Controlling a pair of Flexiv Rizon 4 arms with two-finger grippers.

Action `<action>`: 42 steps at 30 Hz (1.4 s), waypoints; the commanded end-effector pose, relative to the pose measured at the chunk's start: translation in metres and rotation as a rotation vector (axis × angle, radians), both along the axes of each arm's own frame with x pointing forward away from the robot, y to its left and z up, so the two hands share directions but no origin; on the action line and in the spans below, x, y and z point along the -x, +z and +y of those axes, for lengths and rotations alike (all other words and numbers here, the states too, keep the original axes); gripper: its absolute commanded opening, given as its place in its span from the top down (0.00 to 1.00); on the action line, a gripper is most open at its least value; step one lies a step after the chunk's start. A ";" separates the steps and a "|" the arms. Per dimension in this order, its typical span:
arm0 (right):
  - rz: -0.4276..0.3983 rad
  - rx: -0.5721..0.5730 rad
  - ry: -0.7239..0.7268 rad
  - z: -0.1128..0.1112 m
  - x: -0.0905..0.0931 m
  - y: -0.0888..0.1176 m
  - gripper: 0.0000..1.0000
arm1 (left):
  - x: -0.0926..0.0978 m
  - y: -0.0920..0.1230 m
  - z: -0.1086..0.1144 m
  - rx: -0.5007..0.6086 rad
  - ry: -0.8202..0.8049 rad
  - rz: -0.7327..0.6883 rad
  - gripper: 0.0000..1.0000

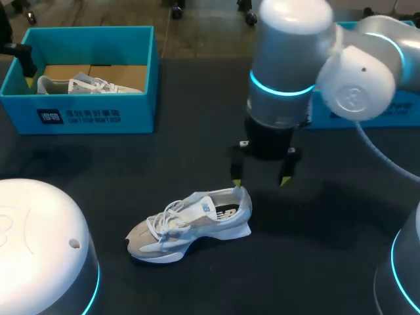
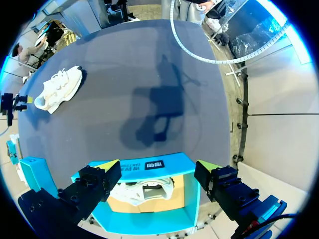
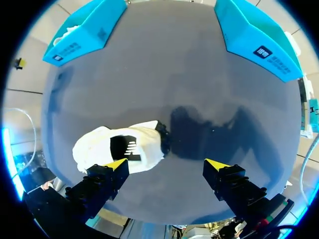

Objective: Take the shoe out of the shoebox, open the shoe tongue, remove and reinsert the insole, then place the shoe into the shoebox

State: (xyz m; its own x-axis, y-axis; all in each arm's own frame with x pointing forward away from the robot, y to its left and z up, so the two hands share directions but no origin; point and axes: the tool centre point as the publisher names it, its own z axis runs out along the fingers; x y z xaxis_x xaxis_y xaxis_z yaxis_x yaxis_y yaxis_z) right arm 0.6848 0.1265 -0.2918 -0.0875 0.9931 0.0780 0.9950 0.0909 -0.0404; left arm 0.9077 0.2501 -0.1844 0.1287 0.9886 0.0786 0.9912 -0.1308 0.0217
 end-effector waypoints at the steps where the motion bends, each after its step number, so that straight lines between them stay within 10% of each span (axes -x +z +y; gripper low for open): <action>1: 0.004 -0.123 -0.006 -0.011 0.003 -0.001 0.00 | 0.001 0.000 0.000 -0.001 -0.001 -0.003 0.00; 7: -0.365 -0.418 0.119 -0.058 0.022 -0.007 0.00 | 0.001 0.000 0.000 -0.001 -0.001 -0.003 0.00; 12: -0.575 -0.680 0.515 -0.091 0.028 -0.012 0.00 | 0.001 0.000 0.000 -0.001 -0.001 -0.003 0.00; 29: -0.549 -0.805 0.606 -0.111 0.009 -0.018 0.00 | 0.001 0.000 0.000 -0.001 -0.001 -0.003 0.00; 42: -0.467 -1.184 1.307 -0.119 -0.008 0.000 0.00 | 0.001 0.000 0.000 -0.001 -0.001 -0.003 0.00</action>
State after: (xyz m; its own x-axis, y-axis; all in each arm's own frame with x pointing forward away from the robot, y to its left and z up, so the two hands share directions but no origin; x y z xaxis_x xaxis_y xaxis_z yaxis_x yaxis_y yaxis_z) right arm 0.6950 0.0122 -0.2897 -0.8233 0.5127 0.2437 0.5373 0.5655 0.6257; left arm 0.9077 0.2500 -0.1844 0.1288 0.9885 0.0787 0.9912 -0.1309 0.0217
